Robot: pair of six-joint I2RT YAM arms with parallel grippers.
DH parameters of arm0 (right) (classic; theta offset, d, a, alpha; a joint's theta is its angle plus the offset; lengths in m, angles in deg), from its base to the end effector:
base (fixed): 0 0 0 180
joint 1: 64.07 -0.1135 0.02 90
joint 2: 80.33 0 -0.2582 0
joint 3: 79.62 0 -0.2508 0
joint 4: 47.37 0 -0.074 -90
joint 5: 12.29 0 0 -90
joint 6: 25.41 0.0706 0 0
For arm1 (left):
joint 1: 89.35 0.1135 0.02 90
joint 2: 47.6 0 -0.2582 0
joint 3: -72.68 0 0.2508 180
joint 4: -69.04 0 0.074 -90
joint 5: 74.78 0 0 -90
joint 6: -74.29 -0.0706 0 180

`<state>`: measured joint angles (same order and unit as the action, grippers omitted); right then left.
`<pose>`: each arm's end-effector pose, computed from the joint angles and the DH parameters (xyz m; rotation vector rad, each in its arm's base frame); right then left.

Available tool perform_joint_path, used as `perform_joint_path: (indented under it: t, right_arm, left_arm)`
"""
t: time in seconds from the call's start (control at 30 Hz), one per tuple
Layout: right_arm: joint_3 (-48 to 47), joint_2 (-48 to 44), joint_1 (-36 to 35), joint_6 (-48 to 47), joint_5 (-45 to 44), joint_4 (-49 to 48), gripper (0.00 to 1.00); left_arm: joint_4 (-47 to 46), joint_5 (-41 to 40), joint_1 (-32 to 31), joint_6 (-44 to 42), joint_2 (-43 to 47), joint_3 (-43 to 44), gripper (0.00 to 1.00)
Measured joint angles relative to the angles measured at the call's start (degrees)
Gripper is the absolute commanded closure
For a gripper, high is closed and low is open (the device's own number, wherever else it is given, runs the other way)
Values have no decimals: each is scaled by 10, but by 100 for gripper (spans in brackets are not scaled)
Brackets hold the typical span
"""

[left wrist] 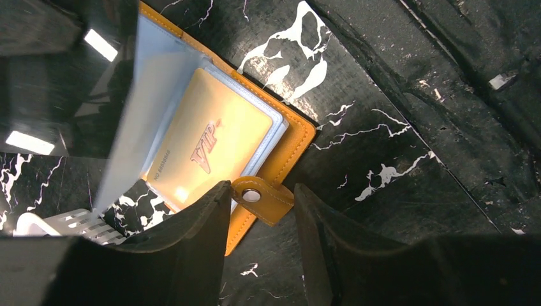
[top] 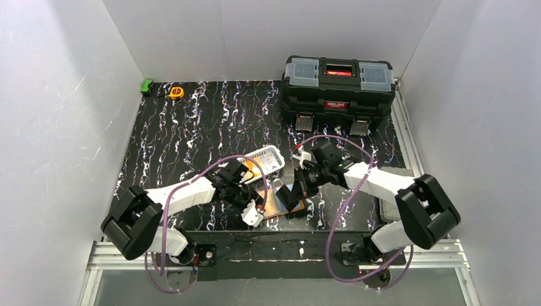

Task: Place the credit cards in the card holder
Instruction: Insert the credit card into the card holder.

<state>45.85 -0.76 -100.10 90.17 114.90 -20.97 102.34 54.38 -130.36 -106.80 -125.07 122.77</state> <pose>0.2027 0.2002 0.1594 -0.5461 2.5833 1.2275 0.1592 -0.1975 0.1380 2.2434 0.7565 -0.4987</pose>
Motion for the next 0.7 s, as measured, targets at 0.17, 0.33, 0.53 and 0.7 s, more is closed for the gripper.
perform_joint_path:
  t: [0.17, 0.33, 0.53, 0.7]
  right_arm:
    - [-13, 63, -23, 4, 8, -20, 99]
    - [-27, 101, -28, 4, 8, -20, 99]
    - [-55, 131, -29, 2, 7, -21, 99]
    - [-59, 140, -31, 1, 9, -21, 99]
  left_arm:
    - [0, -9, 0, 1, 4, 0, 65]
    - [4, -17, 0, 2, 14, 0, 67]
    - [12, -19, 0, -6, 16, 0, 68]
    - [22, -19, 0, -31, -9, 11, 71]
